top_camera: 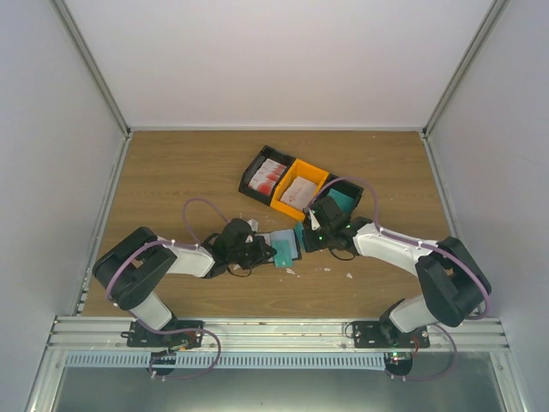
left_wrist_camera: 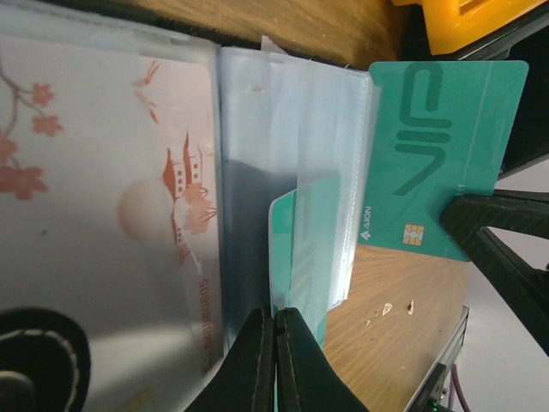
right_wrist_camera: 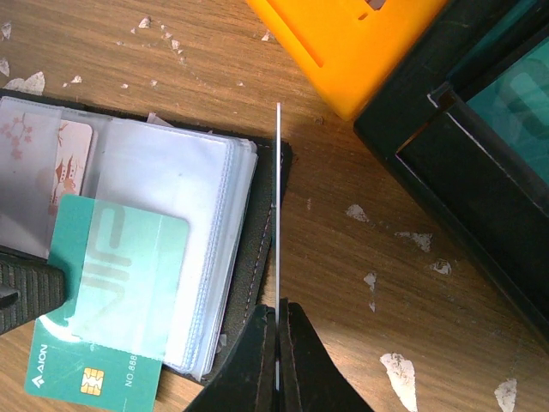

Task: Put the credit cards into the card holder
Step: Insert the credit card into the card holder.

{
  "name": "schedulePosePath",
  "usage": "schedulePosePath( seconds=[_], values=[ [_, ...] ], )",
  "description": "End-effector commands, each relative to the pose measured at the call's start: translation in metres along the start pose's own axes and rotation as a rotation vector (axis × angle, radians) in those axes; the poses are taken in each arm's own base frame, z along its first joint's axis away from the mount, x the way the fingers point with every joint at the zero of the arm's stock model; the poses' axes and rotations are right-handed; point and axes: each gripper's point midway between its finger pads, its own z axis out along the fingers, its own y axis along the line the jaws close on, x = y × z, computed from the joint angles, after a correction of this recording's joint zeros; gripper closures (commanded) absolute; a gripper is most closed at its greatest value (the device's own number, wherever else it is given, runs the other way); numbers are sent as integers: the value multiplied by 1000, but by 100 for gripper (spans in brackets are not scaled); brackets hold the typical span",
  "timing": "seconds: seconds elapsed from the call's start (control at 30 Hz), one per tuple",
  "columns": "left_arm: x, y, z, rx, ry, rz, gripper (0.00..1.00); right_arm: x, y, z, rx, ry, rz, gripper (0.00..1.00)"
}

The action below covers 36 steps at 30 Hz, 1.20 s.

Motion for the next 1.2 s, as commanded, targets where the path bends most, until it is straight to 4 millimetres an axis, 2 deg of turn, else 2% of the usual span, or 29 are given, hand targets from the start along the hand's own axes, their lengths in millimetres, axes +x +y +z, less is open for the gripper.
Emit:
schedulePosePath(
  seconds=[0.0,0.37,0.57,0.97,1.17],
  values=[
    [-7,4,-4,-19,-57,6,100,13,-2,6,7,49,-15,100],
    [-20,5,-9,-33,-118,0,100,15,-1,9,1,56,-17,99],
    [-25,-2,-1,-1,-106,9,100,18,1,12,-16,67,-16,100],
    [-39,3,4,-34,-168,8,100,23,0,15,-21,79,-14,100],
    [-32,-3,12,-7,-127,26,100,23,1,15,-21,81,-14,100]
  ],
)
